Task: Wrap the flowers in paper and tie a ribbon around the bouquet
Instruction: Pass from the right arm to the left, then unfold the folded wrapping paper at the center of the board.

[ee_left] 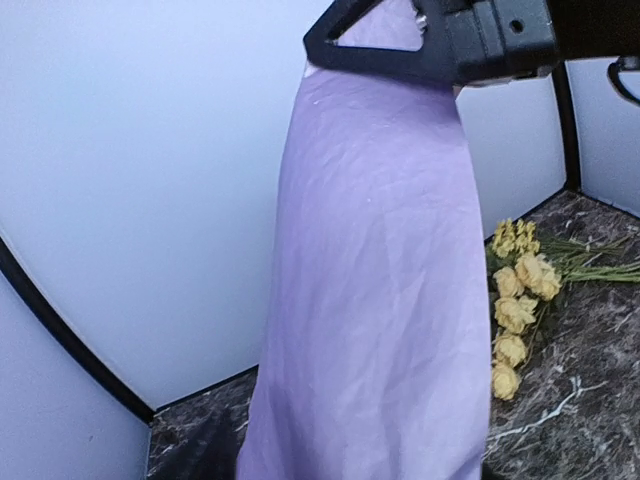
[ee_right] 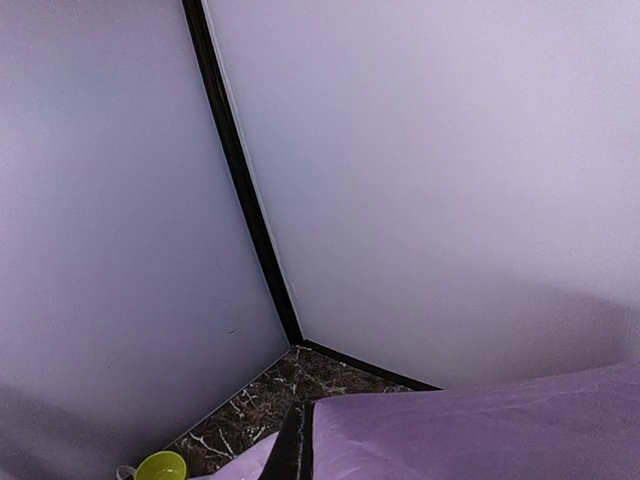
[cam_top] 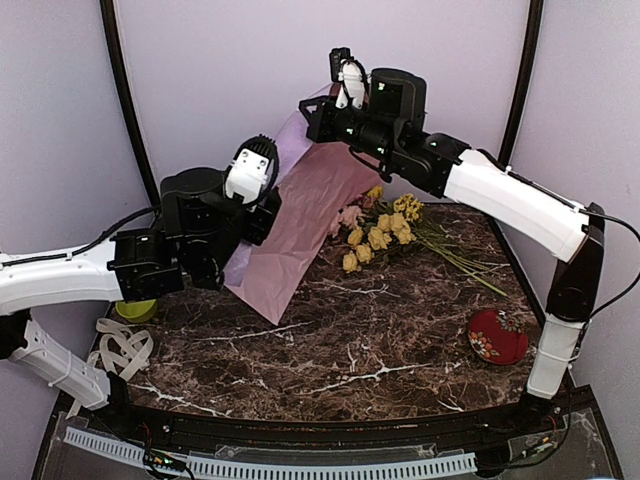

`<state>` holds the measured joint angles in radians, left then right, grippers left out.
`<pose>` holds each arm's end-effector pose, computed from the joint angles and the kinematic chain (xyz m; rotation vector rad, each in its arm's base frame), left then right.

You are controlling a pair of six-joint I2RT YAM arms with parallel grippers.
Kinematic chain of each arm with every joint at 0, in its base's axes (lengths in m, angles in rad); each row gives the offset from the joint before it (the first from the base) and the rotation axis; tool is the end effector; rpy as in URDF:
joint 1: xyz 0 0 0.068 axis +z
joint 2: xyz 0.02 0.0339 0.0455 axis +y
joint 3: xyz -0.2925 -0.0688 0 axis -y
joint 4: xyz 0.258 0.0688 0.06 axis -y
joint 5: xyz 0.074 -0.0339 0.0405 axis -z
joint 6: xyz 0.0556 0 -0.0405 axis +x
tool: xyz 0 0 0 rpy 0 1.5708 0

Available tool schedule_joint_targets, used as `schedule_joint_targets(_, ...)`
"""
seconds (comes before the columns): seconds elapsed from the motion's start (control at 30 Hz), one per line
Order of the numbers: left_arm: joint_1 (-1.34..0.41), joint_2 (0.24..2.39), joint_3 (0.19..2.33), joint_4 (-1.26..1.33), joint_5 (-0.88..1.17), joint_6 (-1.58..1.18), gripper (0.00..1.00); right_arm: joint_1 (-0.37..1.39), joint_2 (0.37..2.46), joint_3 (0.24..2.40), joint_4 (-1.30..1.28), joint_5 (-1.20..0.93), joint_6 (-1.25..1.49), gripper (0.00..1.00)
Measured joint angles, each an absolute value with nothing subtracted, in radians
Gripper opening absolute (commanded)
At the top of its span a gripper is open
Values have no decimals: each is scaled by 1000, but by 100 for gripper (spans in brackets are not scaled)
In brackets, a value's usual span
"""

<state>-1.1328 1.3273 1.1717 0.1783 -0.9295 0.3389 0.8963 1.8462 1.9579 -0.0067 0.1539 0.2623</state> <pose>0.1764 -0.2717 0.4191 0.4034 1.5048 0.0928 0.3048 0.3676 0.4969 -0.3493 1.4814 0.8244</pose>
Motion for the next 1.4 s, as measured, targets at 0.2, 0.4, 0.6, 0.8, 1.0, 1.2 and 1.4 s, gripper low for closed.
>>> schedule_joint_targets(0.2,-1098,1265,1174,78,-866,252,0,896,1842,1958,-40,150,195,49)
schedule_joint_targets(0.4,-1097,1235,1269,-27,-704,192,0,866,1767,1890,-81,112,95,85)
schedule_joint_targets(0.6,-1017,1207,1372,-113,-579,113,0,703,1612,1705,-86,-33,81,95)
schedule_joint_targets(0.8,-800,1192,1458,-200,-435,-46,0,559,1552,1571,-113,-107,116,96)
schedule_joint_targets(1.0,-438,1197,1425,-266,-197,-237,0,487,1612,1567,-197,-114,166,96)
schedule_joint_targets(1.2,-221,1324,1376,-287,17,-357,0,450,1722,1566,-278,-128,198,94)
schedule_joint_targets(1.4,-174,1425,1316,-294,130,-414,0,443,1799,1563,-336,-189,208,92)
